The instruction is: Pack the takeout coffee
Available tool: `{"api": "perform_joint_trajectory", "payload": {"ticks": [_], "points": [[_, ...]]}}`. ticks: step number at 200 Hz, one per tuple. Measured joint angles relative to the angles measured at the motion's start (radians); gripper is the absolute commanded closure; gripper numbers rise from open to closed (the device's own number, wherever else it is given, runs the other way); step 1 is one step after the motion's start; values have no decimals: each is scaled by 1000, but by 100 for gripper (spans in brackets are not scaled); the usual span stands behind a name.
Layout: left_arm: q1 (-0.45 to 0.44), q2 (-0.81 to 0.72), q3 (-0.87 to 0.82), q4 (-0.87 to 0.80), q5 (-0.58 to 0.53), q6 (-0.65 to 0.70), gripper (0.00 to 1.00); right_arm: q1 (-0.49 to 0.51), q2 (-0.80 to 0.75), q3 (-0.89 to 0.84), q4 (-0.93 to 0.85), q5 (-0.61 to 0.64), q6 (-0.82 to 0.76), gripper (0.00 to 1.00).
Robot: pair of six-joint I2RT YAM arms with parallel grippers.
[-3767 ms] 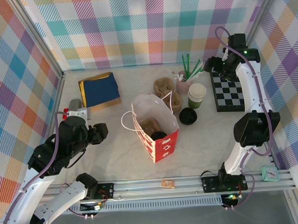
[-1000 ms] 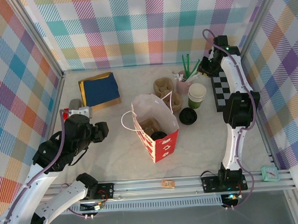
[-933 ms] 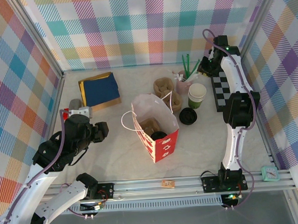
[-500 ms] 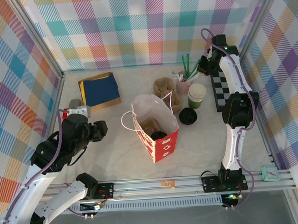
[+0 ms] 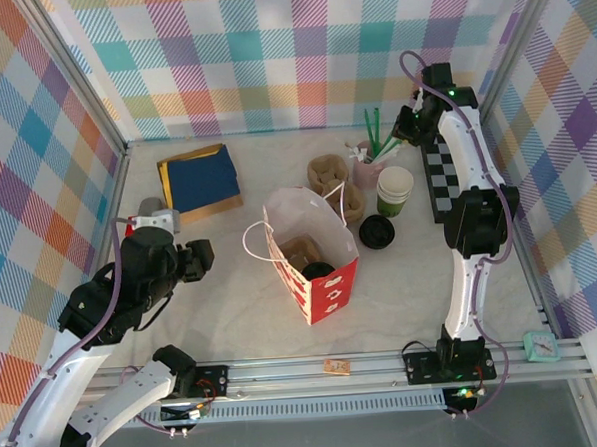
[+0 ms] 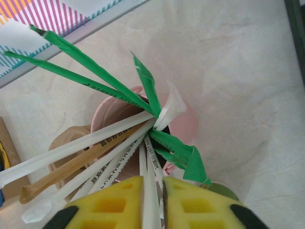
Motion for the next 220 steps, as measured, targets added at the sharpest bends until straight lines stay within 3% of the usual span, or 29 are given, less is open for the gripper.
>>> {"api": "perform_joint_trajectory", "payload": {"ticks": [35, 92, 133, 220], "points": [[0, 3, 0, 0, -2, 3, 43, 1, -4, 18, -17, 24, -6, 63], [0, 17, 2, 0, -2, 3, 43, 5, -3, 26, -36, 52, -6, 65], [0, 23, 2, 0, -2, 3, 43, 6, 7, 29, -37, 52, -6, 59], [0, 24, 2, 0, -4, 7, 43, 8, 44, 30, -34, 63, -6, 63]]}}
